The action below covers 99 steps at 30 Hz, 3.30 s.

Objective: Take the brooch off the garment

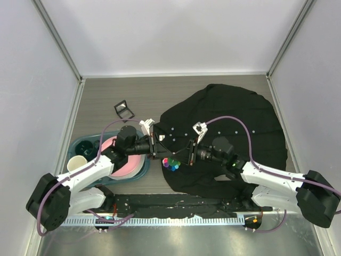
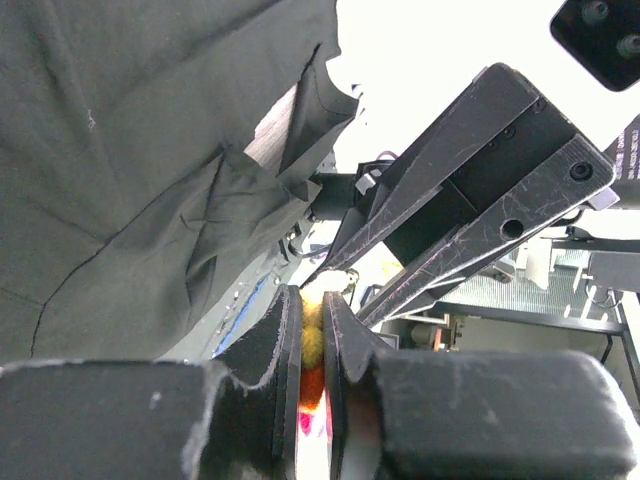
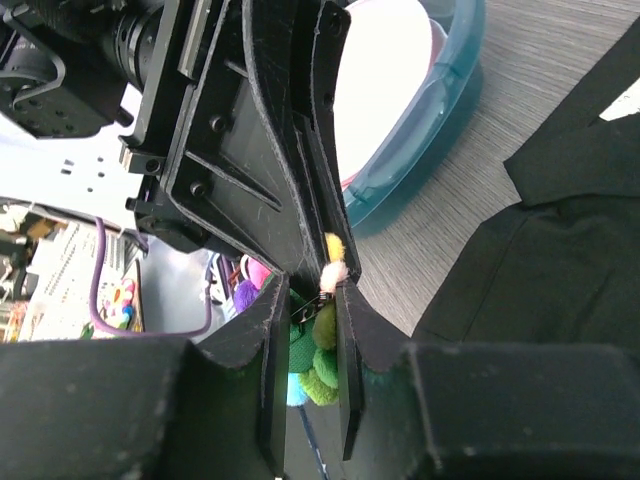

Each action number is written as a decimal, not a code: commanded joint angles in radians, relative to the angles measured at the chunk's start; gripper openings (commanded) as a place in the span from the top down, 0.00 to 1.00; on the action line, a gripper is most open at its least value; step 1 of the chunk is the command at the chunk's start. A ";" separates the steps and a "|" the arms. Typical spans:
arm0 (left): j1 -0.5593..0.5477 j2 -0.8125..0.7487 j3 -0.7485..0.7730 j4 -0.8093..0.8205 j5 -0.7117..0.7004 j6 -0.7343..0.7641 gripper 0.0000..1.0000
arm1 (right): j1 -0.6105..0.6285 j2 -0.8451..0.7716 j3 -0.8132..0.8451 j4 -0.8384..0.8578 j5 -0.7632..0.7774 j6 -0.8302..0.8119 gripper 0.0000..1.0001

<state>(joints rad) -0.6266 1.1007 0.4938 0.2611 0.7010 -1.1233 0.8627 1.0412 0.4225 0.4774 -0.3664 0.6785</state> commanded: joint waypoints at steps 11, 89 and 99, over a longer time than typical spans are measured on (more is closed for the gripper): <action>-0.050 0.018 -0.001 0.271 0.012 -0.104 1.00 | 0.096 0.023 0.002 0.264 0.212 0.295 0.92; -0.012 -0.177 0.051 0.026 -0.034 -0.009 0.57 | -0.159 -0.095 -0.128 0.377 -0.226 0.446 0.99; -0.004 -0.213 0.060 -0.066 -0.005 0.066 0.65 | -0.162 -0.130 -0.087 0.204 -0.164 0.392 0.99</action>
<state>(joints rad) -0.6346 0.9012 0.5068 0.2253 0.6739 -1.1046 0.6983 0.9352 0.2794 0.7288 -0.5678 1.1084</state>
